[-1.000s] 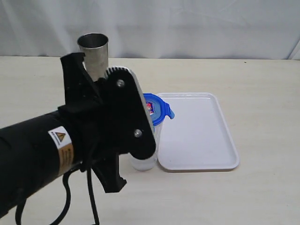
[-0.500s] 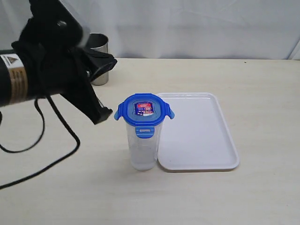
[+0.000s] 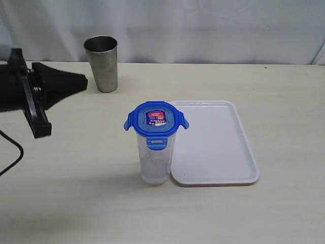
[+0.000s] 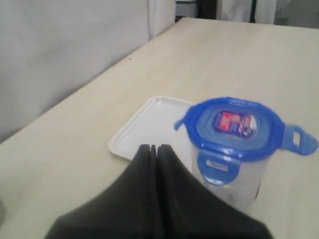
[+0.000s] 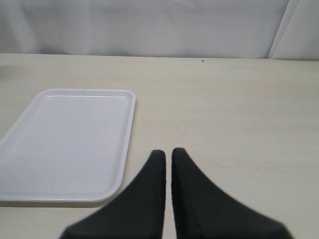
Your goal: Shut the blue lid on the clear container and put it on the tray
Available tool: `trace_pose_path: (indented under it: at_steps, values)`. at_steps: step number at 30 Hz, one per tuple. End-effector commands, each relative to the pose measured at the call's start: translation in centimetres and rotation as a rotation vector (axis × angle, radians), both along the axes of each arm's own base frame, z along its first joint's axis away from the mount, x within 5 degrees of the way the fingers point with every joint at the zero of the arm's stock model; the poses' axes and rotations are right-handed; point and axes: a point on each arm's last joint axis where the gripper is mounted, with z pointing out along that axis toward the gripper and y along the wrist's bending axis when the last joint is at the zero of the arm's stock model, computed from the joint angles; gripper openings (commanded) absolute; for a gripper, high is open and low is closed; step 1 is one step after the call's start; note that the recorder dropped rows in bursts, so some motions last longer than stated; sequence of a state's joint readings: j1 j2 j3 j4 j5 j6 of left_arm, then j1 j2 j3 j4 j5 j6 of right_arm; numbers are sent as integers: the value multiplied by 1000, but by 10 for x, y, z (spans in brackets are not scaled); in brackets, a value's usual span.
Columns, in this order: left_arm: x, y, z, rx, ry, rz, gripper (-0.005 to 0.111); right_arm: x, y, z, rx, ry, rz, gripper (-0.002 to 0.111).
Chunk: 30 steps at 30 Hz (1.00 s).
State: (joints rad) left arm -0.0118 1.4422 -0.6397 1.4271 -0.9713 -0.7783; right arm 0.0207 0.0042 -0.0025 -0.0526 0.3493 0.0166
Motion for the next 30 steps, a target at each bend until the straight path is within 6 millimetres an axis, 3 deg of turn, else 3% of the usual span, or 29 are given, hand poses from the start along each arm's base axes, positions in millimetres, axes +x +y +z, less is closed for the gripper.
trace_pose_path:
  at_steps: [1, 7, 18, 23, 25, 26, 28, 29, 30]
  values:
    - [12, -6, -23, -144, -89, -111, 0, 0, -1, 0, -11, -6, -5, 5]
    - [23, -5, -44, -133, -123, -76, 0, 0, -1, 0, -11, -6, -5, 5]
    - [19, -9, -46, -126, -89, -121, 0, 0, -1, 0, -11, -6, -5, 5]
    - [19, -17, -46, -129, -96, -123, 0, 3, 1, 30, -37, -338, 15, 5]
    - [19, -17, -45, -136, -103, -121, 0, 1, 1, 42, 83, -474, 12, 5]
    - [20, -18, -45, -133, -110, -110, 0, -2, 0, 52, 190, -583, 1, 5]
    - [20, -18, -45, -130, -114, -111, 0, -4, -4, 56, 433, -639, -23, 5]
    - [20, -18, -45, -131, -115, -109, 0, -3, -4, 55, 495, -625, -24, 5]
    - [21, -18, -44, -137, -117, -99, 0, -3, -2, 57, 432, -613, -6, 5]
